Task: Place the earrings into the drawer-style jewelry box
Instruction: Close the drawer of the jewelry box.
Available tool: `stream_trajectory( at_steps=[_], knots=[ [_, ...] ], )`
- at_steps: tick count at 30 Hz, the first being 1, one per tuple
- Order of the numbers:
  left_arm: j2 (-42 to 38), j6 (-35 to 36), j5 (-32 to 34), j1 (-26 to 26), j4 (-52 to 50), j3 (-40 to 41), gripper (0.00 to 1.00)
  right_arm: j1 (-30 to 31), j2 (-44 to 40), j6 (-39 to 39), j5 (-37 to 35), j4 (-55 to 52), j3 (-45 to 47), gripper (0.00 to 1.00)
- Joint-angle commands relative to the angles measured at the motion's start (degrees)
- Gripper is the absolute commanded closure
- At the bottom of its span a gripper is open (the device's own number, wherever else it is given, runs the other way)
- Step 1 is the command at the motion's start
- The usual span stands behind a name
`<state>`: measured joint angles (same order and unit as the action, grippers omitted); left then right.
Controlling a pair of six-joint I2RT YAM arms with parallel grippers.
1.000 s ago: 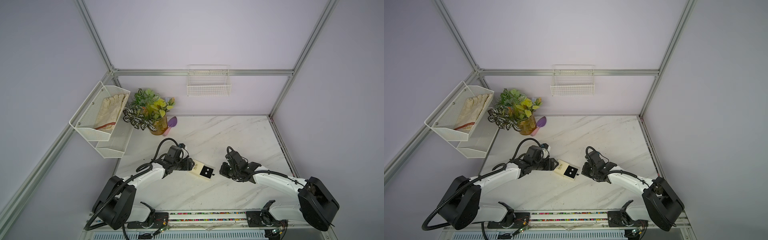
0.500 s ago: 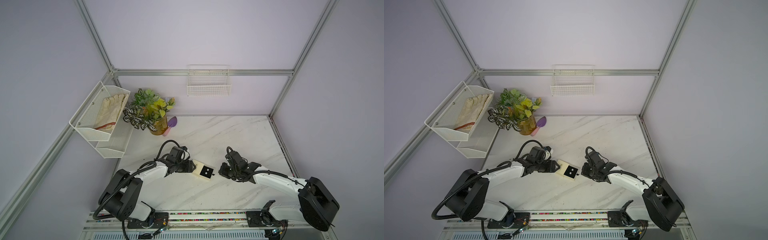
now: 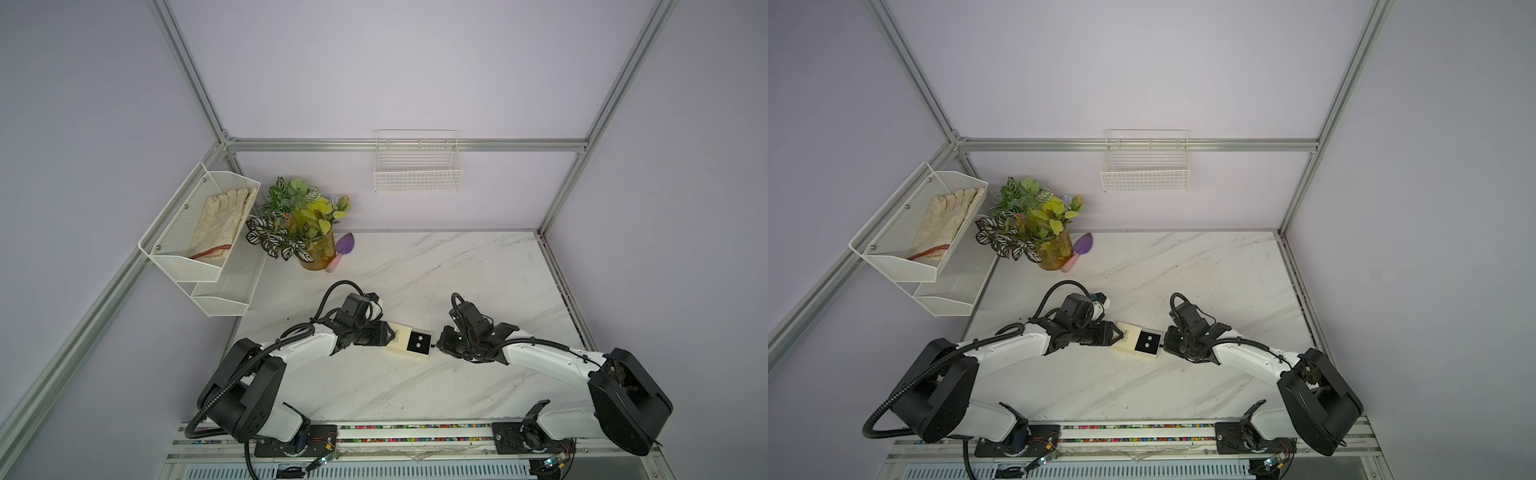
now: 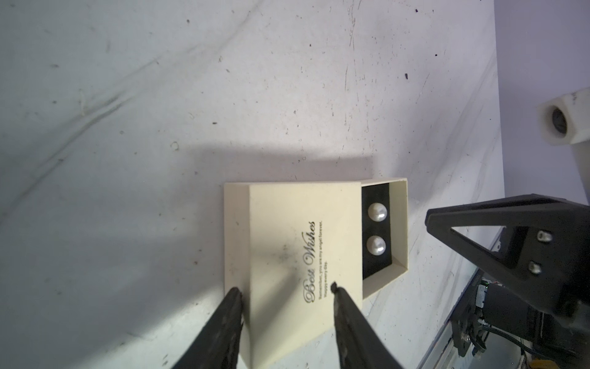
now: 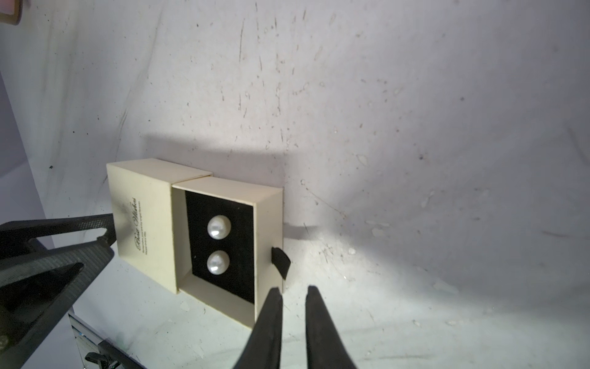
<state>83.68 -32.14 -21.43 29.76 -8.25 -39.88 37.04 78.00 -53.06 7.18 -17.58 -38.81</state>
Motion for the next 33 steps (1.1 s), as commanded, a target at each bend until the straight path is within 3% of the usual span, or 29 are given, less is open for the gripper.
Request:
stream_trajectory(
  at_steps=[1, 16, 28, 33],
  knots=[
    [0.2, -0.4, -0.4, 0.1, 1.8, 0.0, 0.53, -0.3, 0.2, 0.3, -0.5, 0.6, -2.2, 0.78],
    [1.9, 0.4, 0.5, 0.2, 1.6, -0.6, 0.56, -1.1, 6.5, 1.2, 2.3, 4.1, -3.5, 0.81],
    [2.5, 0.7, 0.9, 0.1, 1.4, -0.8, 0.56, -1.1, 2.0, 0.8, -4.4, 1.0, -3.1, 0.82],
    [2.8, 0.7, 0.9, 0.2, 1.4, -1.1, 0.56, -1.1, 3.8, 1.8, -3.1, 0.7, -4.2, 0.82]
  ],
)
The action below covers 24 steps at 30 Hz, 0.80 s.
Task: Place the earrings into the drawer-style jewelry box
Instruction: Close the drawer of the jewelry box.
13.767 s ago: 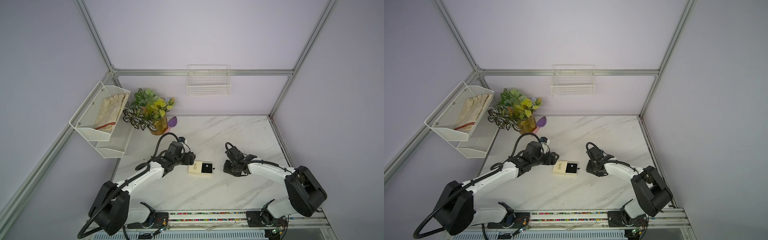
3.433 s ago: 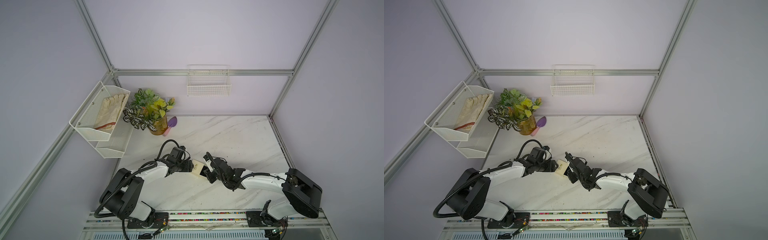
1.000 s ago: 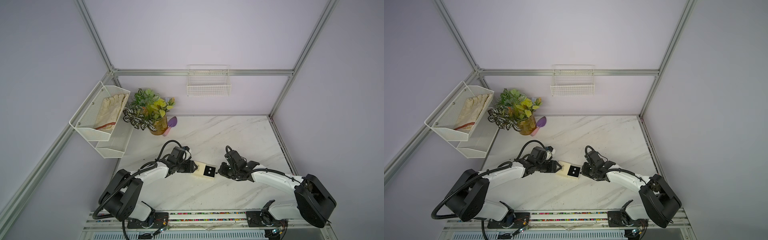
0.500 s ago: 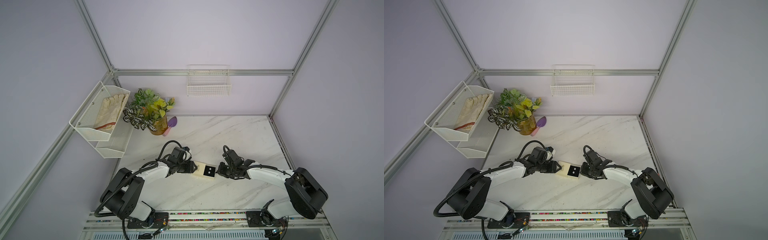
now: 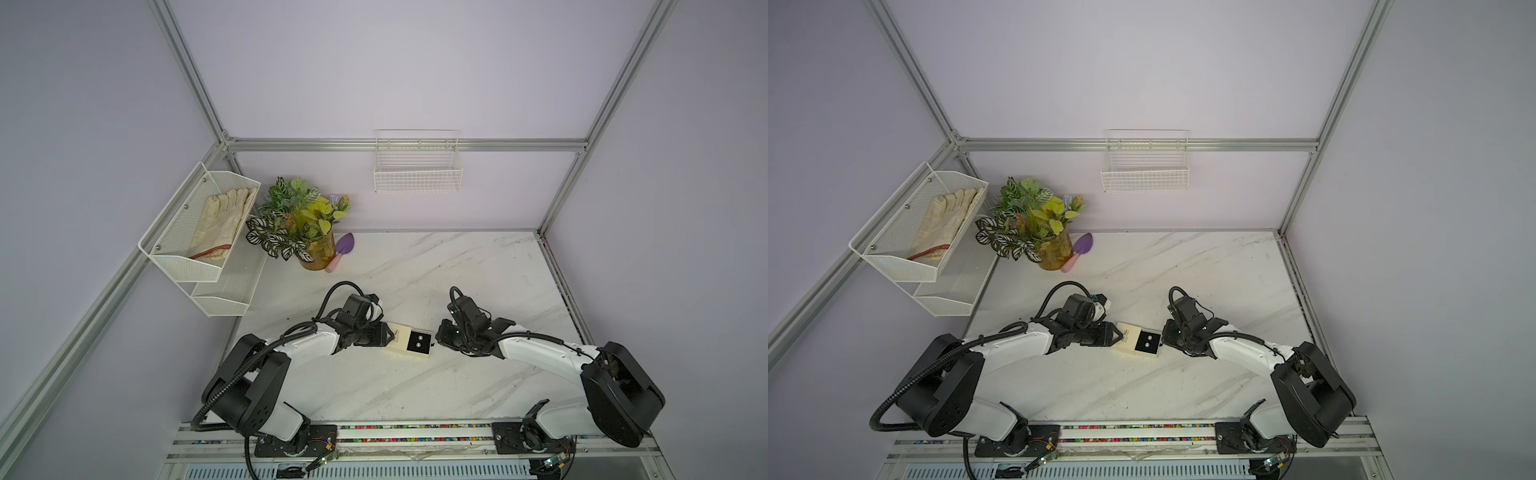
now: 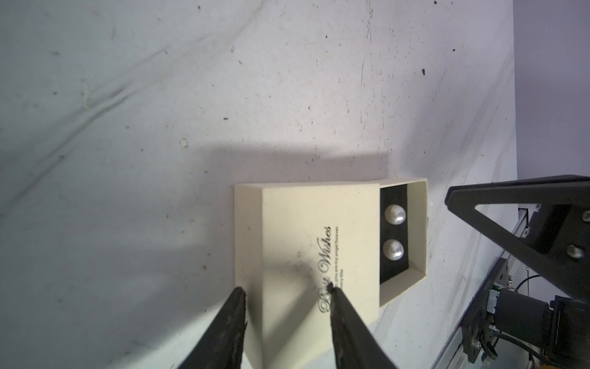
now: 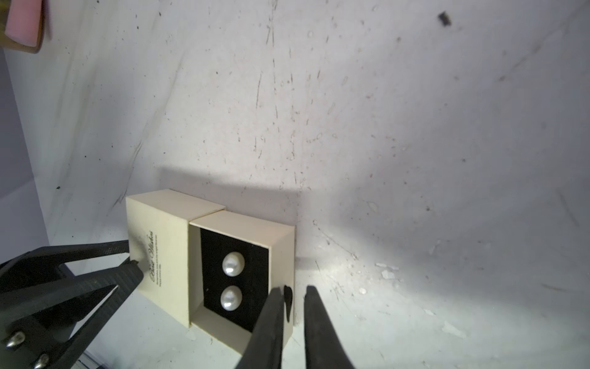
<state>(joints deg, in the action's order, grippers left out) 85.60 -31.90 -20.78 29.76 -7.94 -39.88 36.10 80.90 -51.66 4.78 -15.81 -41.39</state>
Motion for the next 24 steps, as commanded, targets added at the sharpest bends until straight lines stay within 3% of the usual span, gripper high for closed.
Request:
stream_trajectory(
  at_steps=[1, 24],
  knots=[
    [0.9, 0.6, 0.3, 0.2, 1.1, -1.2, 0.56, -0.1, 1.6, 0.9, -0.6, -1.1, -1.9, 0.82],
    [0.9, 0.5, 0.2, 0.2, 1.0, -1.1, 0.57, -0.1, 6.9, 1.9, 6.0, 4.4, -1.7, 0.82]
  ],
)
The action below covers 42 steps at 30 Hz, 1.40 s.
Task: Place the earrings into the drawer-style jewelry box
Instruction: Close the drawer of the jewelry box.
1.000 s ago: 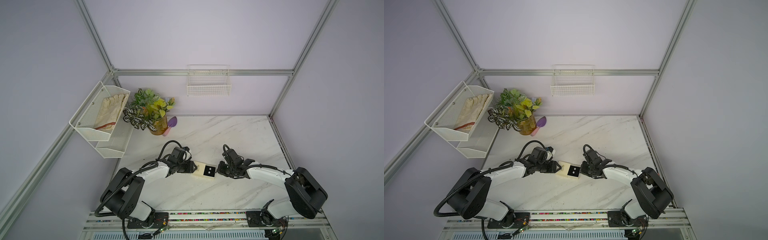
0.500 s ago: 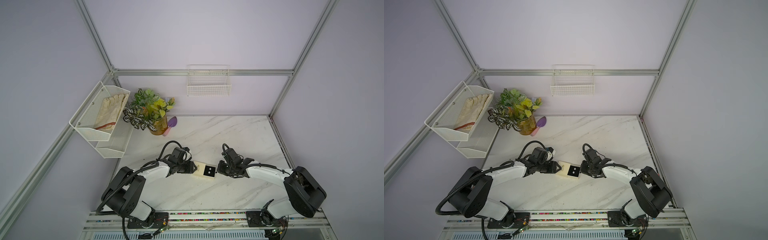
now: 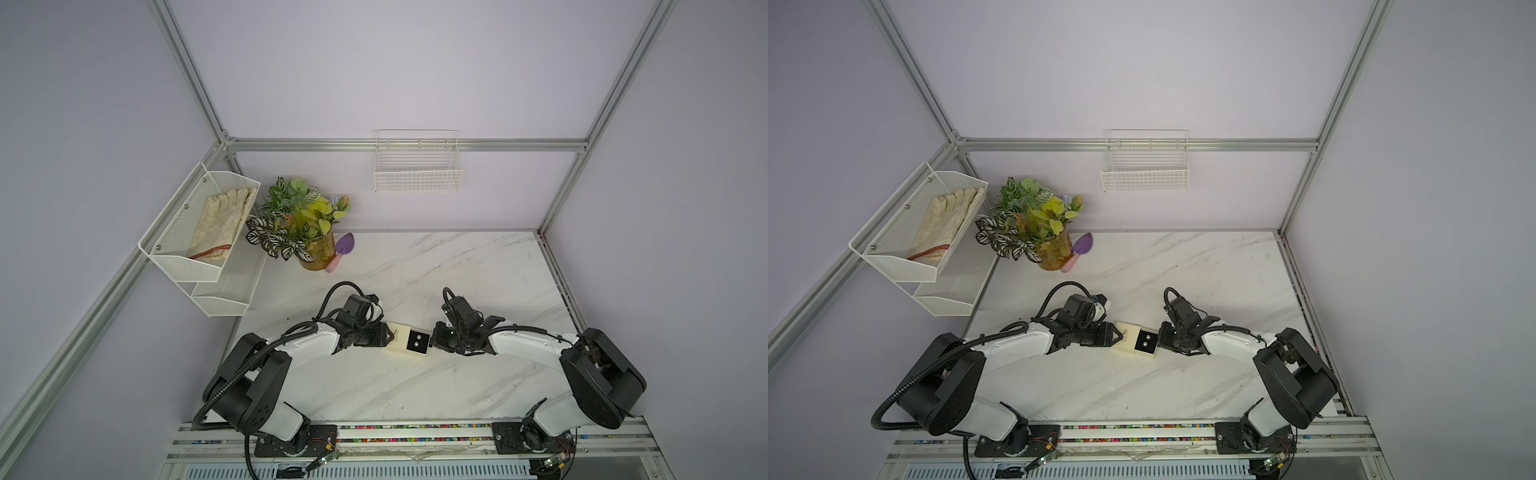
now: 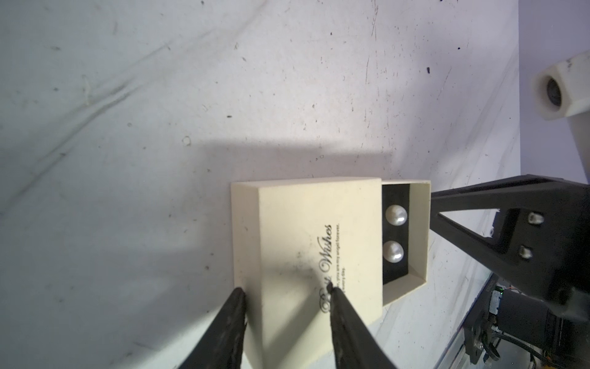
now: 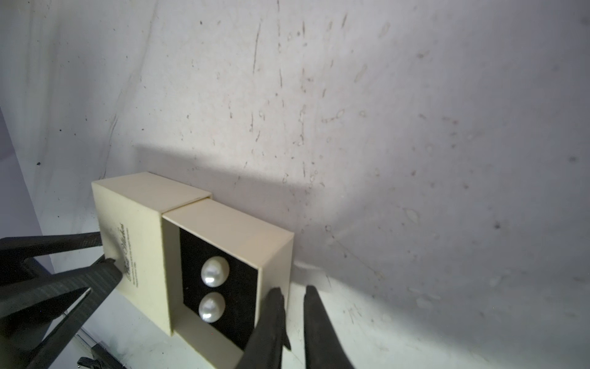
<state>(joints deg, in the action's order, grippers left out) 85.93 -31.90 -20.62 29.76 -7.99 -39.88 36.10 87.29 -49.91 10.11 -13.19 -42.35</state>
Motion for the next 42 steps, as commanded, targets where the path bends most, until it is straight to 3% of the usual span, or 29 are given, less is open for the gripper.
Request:
stream_trajectory(
  at_steps=[1, 42],
  knots=[
    [0.6, 0.5, 0.0, 0.2, 1.1, -1.2, 0.57, -0.1, 0.6, 0.2, 0.7, 1.8, -0.7, 0.82],
    [2.3, 1.7, -1.7, 1.1, 1.6, -3.0, 0.57, 0.7, 5.6, 0.6, 4.9, 8.0, -3.5, 0.81]
  ],
)
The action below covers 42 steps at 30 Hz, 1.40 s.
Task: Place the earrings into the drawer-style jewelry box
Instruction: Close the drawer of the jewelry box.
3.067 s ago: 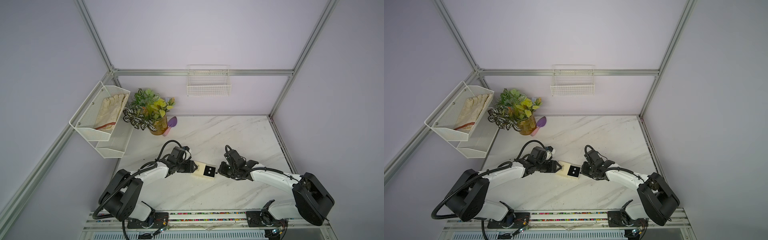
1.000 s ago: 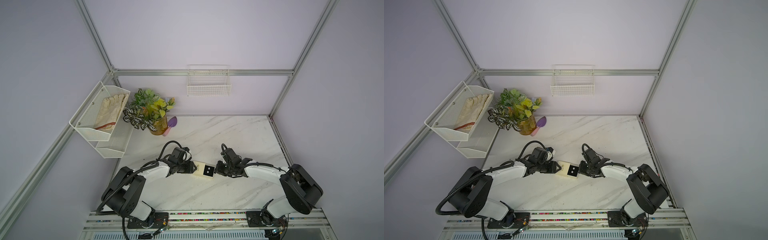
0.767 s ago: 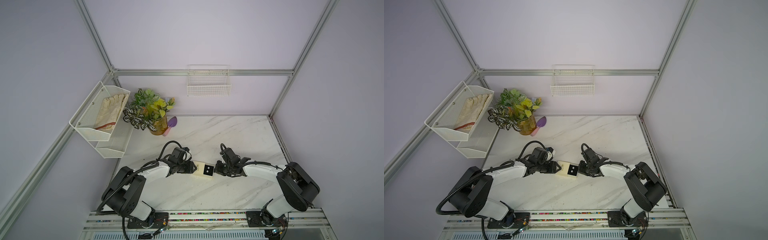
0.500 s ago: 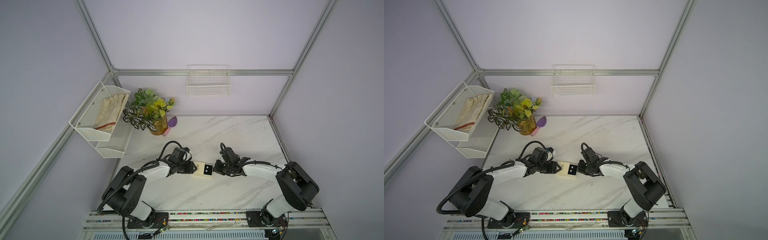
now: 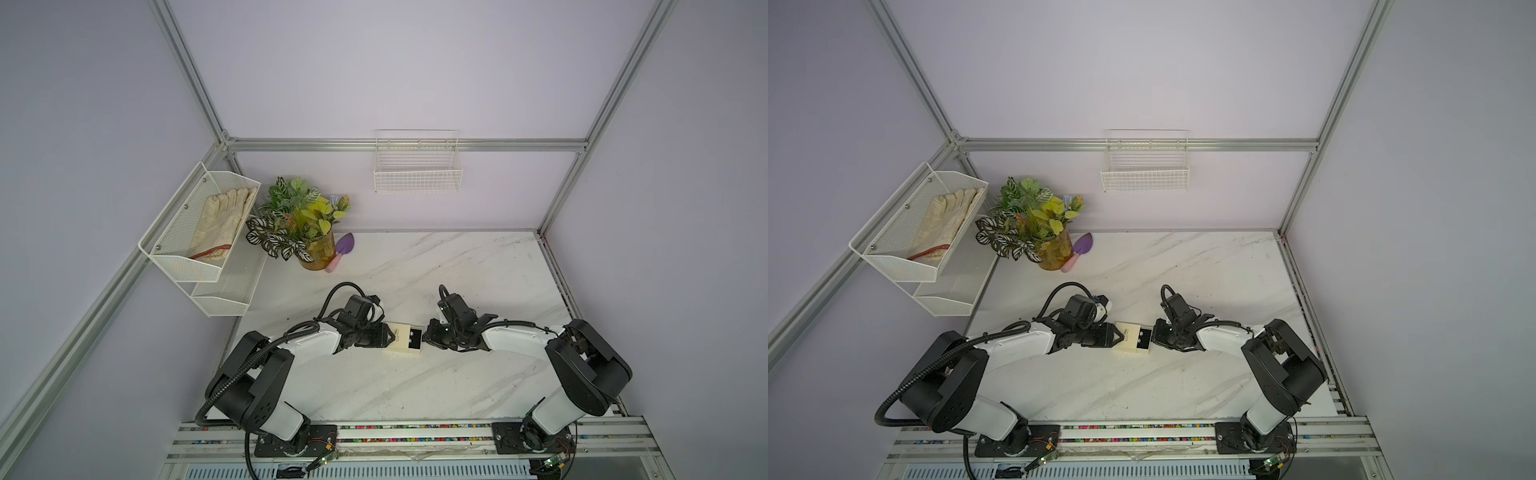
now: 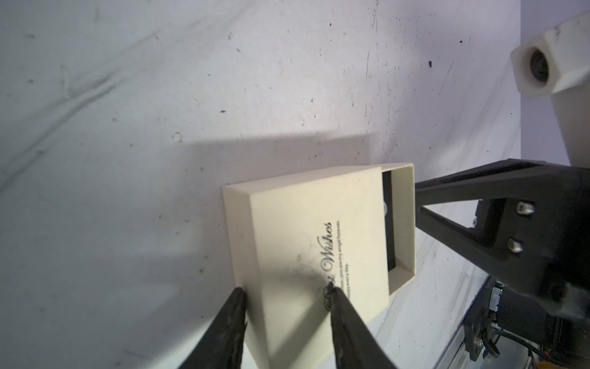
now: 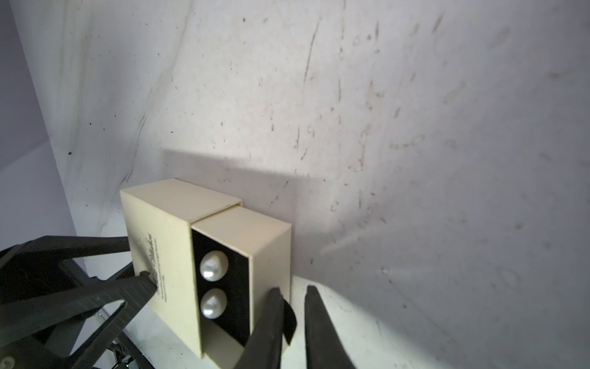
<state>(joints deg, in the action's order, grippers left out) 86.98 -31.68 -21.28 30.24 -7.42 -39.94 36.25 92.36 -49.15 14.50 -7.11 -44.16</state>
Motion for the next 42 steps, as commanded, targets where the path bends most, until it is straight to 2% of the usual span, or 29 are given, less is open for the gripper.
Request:
stream_trajectory(
  at_steps=[1, 24, 28, 34, 40, 42],
  knots=[
    [1.3, 1.5, -1.1, 0.7, 1.0, -3.0, 0.57, 0.7, 0.7, -0.1, 0.6, 2.1, -1.9, 0.81],
    [2.1, 1.2, -1.6, 2.3, 1.7, -3.7, 0.57, 3.1, 4.5, -0.6, 1.8, 4.3, -4.6, 0.81],
    [1.4, 0.9, -0.2, 2.4, 1.7, -3.4, 0.57, 3.1, 4.1, -0.3, 0.2, 2.5, -5.0, 0.81],
    [-6.6, -0.4, 11.9, 2.2, -2.8, -2.7, 0.51, 3.1, -2.7, 0.9, -12.8, -8.1, -4.2, 0.81],
    [-20.9, -0.4, 28.2, 2.0, -8.1, -1.1, 0.19, 3.1, -15.0, 1.8, -24.1, -12.3, -1.2, 0.73],
    [-25.7, -0.2, 34.5, 1.9, -8.8, 0.0, 0.12, 3.1, -19.7, 3.5, -26.4, -11.5, -0.3, 0.69]
  ],
)
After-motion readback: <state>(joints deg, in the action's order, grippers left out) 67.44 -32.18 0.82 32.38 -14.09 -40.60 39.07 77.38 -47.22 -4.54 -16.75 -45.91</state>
